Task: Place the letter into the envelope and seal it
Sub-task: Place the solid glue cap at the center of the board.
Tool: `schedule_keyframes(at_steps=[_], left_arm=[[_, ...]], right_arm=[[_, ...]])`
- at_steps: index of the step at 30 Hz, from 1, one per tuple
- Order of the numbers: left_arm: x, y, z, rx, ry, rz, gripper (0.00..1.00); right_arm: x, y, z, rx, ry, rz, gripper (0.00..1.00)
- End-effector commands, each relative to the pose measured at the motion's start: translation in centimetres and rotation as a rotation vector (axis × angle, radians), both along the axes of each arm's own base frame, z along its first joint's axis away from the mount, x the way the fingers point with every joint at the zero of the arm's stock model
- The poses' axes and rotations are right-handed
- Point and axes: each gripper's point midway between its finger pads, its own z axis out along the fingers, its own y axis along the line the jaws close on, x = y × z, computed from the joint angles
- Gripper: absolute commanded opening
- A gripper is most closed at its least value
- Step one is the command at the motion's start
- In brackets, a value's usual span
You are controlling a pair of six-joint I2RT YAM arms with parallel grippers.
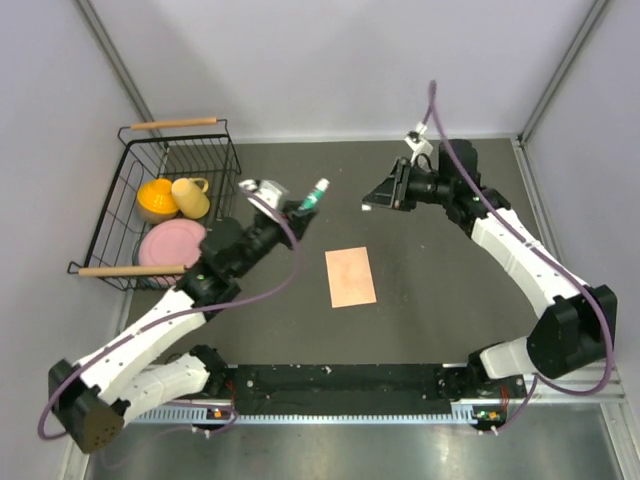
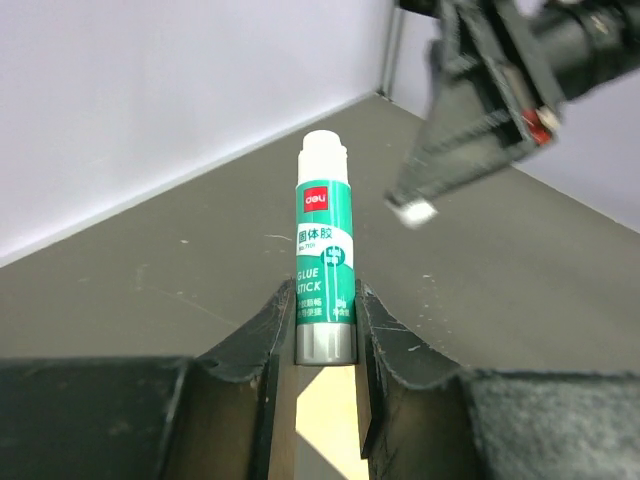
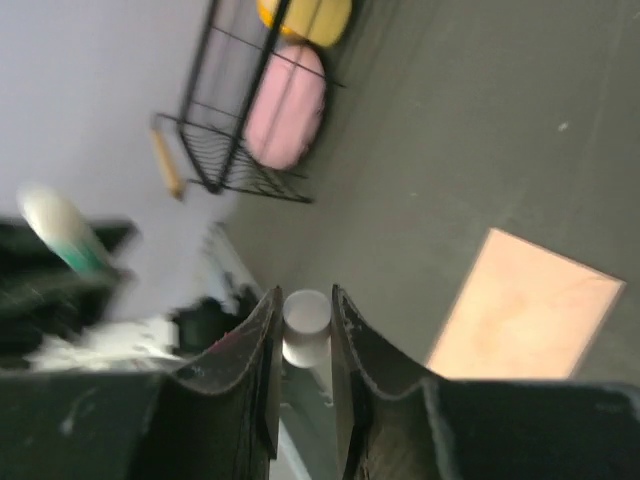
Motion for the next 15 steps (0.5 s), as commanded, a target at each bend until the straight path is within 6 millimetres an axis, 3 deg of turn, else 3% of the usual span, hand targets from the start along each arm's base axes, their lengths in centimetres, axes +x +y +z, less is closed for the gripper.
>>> schedule_keyframes(at_steps=[1, 3, 5, 8, 11, 15], left_arm=[[-1.6, 4.1, 1.2, -0.006, 0.045, -0.039, 0.0], [-1.8, 5.3, 0.0, 0.052, 0.052, -0.026, 0.0], [-2.3, 6.1, -0.2, 0.076, 0.054, -0.012, 0.0], [-3.3, 6.3, -0.4, 0.065, 0.079, -0.034, 0.0], [-4.0, 5.9, -0.8, 0.042, 0.108, -0.068, 0.0], [-4.6, 5.6, -1.0, 0.036, 0.146, -0.105, 0.0]], right_arm=[[-4.0, -3.2, -5.7, -0.577, -0.545, 0.325, 0.0], [-4.1, -6.2, -9.7, -0.789, -0.568, 0.389, 0.0], [-4.4, -7.9, -13.6, -0.913, -0.528, 0.463, 0.0], [-4.5, -9.3, -17.6, -1.013, -0.517, 0.607, 0.02], [-3.8, -9.4, -20.2, -1.046, -0.507, 0.661, 0.02], [-2.3, -9.2, -22.2, -1.082, -0.54, 0.661, 0.03]])
